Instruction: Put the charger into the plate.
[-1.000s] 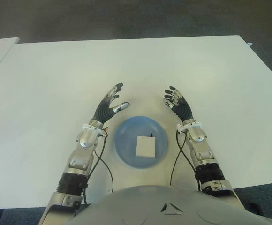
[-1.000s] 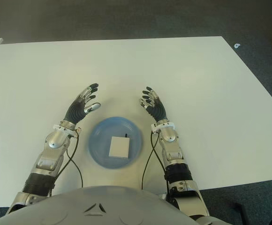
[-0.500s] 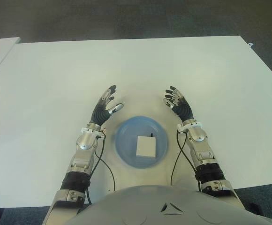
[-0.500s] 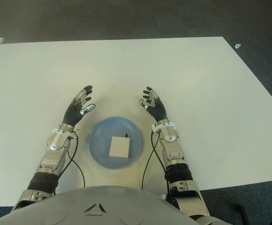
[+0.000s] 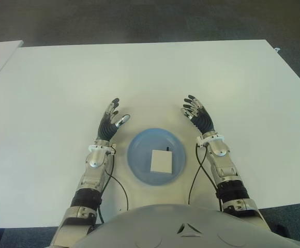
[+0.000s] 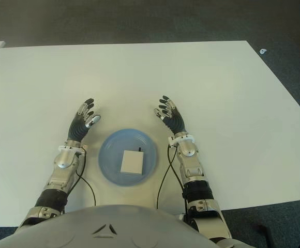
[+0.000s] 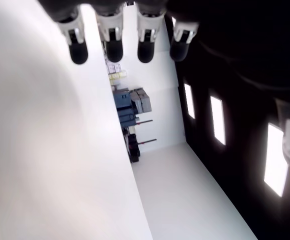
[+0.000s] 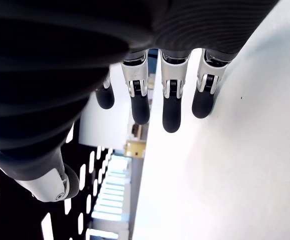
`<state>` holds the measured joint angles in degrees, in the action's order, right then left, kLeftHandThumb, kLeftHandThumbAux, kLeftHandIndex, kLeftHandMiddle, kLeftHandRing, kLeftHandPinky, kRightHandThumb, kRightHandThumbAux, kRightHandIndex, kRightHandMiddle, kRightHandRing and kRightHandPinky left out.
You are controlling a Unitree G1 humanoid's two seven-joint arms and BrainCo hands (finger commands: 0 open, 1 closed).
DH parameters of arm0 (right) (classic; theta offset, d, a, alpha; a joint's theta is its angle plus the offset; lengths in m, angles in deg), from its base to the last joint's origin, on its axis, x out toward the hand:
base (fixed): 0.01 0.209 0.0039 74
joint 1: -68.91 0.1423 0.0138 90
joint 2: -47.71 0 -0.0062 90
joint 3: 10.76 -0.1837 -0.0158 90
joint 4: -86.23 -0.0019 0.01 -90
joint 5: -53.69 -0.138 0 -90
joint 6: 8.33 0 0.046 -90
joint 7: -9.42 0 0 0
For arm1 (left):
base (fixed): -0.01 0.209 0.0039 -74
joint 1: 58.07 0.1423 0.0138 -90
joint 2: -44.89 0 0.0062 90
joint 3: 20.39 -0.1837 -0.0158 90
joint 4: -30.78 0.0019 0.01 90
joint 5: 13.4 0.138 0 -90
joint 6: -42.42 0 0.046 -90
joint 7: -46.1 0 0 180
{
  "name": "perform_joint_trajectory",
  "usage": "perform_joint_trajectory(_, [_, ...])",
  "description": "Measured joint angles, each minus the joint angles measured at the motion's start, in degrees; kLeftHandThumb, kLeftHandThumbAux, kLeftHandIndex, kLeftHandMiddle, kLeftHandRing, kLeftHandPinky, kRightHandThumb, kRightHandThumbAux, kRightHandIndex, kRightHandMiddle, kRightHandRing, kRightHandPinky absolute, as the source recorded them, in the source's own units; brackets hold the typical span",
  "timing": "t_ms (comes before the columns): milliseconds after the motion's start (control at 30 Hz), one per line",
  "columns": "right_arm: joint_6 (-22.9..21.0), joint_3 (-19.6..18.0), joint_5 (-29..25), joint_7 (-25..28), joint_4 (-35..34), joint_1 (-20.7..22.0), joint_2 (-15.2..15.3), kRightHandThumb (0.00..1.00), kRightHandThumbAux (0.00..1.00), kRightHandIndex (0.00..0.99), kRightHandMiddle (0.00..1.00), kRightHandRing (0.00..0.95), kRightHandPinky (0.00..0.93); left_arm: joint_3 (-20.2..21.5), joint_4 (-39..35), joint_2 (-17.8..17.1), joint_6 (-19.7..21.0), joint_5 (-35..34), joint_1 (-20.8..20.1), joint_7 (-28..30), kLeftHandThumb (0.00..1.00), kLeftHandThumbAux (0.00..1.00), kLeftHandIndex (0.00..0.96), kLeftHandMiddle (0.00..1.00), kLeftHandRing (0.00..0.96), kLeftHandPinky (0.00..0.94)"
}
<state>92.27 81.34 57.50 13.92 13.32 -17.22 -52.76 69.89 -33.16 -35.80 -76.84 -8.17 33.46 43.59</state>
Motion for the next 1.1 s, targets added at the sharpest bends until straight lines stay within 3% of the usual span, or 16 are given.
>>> perform_joint_trajectory(600, [-0.07,-0.72,-0.45,0.57,-0.05,-0.17,0.13,0.173,0.588,0.000,0.162,0.183,0.168,1.80,4.88,0.58,-4.98,3.89,-2.11,-9.65,0.000,0.501,0.000,0.000,0.000,0.000])
perform_joint_trajectory(1100, [0.03,-0.94,-0.61,0.59,0.25,-0.16,0.21,0.174,0.596,0.000,0.165,0.183,0.163,2.91,8.53,0.71,-5.66,6.08,-4.65,-16.04,0.000,0.522,0.000,0.000,0.000,0.000])
